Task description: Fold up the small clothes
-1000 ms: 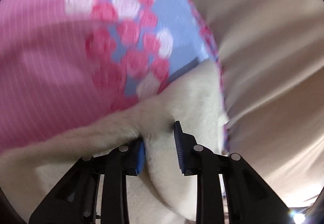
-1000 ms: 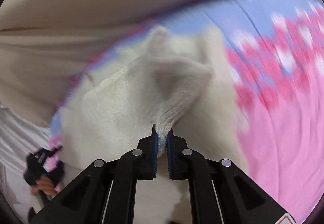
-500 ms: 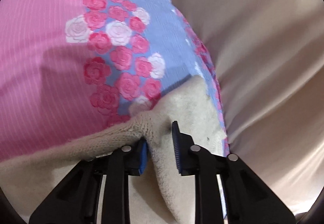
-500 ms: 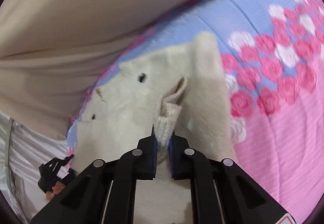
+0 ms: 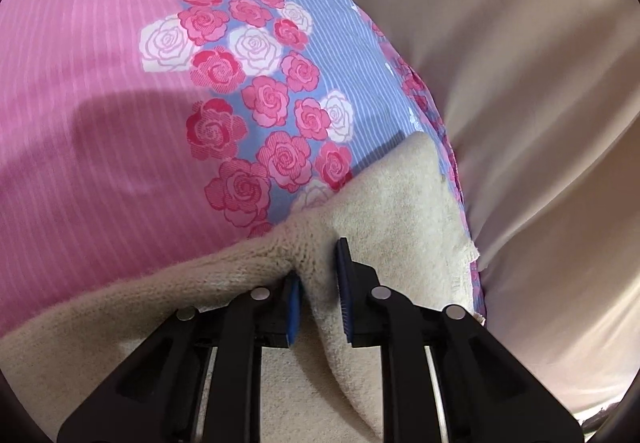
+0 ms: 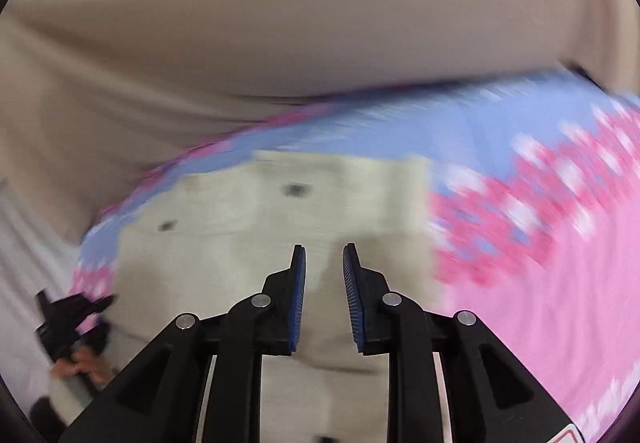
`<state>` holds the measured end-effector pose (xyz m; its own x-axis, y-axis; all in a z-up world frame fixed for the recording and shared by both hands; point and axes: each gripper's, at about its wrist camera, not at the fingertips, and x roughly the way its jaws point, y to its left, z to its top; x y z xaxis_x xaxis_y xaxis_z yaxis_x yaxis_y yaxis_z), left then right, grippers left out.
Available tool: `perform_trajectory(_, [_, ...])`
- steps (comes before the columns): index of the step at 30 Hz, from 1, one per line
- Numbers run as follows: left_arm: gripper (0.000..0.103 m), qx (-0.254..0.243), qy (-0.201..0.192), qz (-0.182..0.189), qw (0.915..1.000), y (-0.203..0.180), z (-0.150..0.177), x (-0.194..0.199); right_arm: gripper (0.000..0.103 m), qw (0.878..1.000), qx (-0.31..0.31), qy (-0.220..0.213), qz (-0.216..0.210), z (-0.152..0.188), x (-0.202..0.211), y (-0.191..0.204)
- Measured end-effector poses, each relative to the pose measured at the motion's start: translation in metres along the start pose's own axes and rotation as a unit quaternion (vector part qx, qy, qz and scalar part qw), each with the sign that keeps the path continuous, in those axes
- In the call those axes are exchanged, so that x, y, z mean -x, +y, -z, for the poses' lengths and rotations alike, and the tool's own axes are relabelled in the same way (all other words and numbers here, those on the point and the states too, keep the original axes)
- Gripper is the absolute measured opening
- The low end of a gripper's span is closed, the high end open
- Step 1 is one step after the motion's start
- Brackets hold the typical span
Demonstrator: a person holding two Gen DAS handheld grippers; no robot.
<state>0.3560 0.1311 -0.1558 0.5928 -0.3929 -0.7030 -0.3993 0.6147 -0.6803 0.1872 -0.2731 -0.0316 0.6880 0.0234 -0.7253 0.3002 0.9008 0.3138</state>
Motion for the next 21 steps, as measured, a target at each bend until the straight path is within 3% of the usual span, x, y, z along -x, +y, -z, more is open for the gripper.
perform_trajectory(2, [0.016,0.002,-0.001,0.002,1.0000,0.003,0.003,0.004,0.021,0.994,0.066,0.045,-0.074,-0.020,-0.034,0.058])
perform_trajectory(5, [0.016,-0.001,-0.001,0.006,1.0000,0.005,0.005,0.007,0.019,0.974,0.147,0.110,-0.130,-0.031,-0.097,0.137])
perform_trajectory(10, [0.016,-0.010,0.008,0.016,0.9998,0.007,0.002,0.006,0.013,0.949,0.224,0.190,-0.110,-0.024,-0.197,0.221])
perform_trajectory(14, [0.016,-0.018,0.007,0.027,0.9995,0.008,0.002,0.006,0.014,0.954,0.209,0.202,-0.076,-0.022,-0.242,0.240])
perform_trajectory(16, [0.016,-0.022,0.002,0.032,0.9992,0.010,0.003,0.006,0.014,0.957,0.183,0.211,-0.080,-0.024,-0.264,0.242])
perform_trajectory(19, [0.016,-0.028,-0.006,0.037,0.9989,0.011,0.005,0.007,0.013,0.961,0.162,0.206,-0.090,-0.033,-0.260,0.238])
perform_trajectory(21, [0.016,-0.030,-0.006,0.035,0.9989,0.010,0.007,0.010,0.018,0.970,0.135,0.162,-0.122,-0.042,-0.229,0.228])
